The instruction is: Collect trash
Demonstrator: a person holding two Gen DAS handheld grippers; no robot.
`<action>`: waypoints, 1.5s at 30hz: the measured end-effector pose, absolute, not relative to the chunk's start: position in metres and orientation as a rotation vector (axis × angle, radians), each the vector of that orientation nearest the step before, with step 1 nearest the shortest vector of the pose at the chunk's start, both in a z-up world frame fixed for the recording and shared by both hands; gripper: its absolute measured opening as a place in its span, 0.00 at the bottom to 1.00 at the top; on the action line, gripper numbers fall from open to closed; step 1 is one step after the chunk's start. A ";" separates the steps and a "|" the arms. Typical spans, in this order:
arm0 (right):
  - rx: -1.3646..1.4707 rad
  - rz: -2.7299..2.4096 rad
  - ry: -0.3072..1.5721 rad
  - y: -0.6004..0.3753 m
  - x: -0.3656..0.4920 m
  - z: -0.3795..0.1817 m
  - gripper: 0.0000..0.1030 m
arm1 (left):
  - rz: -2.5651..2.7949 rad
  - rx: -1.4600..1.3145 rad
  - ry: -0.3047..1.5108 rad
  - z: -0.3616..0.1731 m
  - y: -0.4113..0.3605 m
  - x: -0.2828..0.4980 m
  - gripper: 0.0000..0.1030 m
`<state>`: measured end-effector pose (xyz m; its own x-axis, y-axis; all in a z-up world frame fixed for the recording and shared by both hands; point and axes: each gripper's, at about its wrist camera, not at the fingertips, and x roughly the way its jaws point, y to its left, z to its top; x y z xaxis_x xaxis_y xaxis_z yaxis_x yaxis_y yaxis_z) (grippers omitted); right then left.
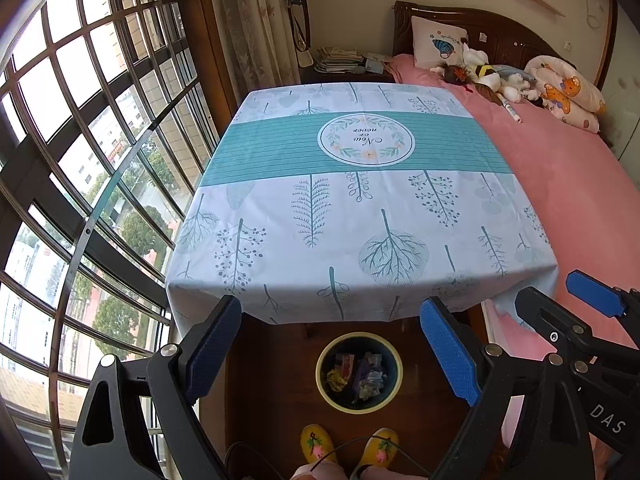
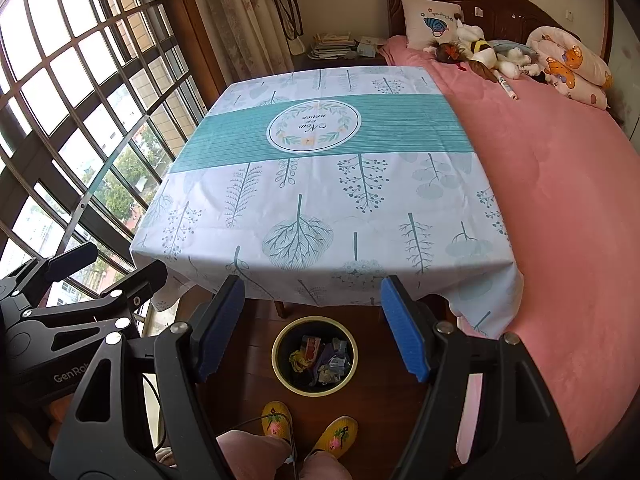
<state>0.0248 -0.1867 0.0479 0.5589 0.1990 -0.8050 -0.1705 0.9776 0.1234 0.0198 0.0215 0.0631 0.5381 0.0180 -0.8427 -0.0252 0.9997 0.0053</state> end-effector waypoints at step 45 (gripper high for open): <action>0.044 0.233 0.981 -0.192 0.025 0.033 0.66 | 0.021 -0.027 1.057 0.044 0.015 0.019 0.87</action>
<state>0.0252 -0.1917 0.0334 0.5336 0.2154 -0.8178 -0.1757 0.9741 0.1420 0.0189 0.0151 0.0442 0.4910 0.0048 -0.8712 -0.0305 0.9995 -0.0117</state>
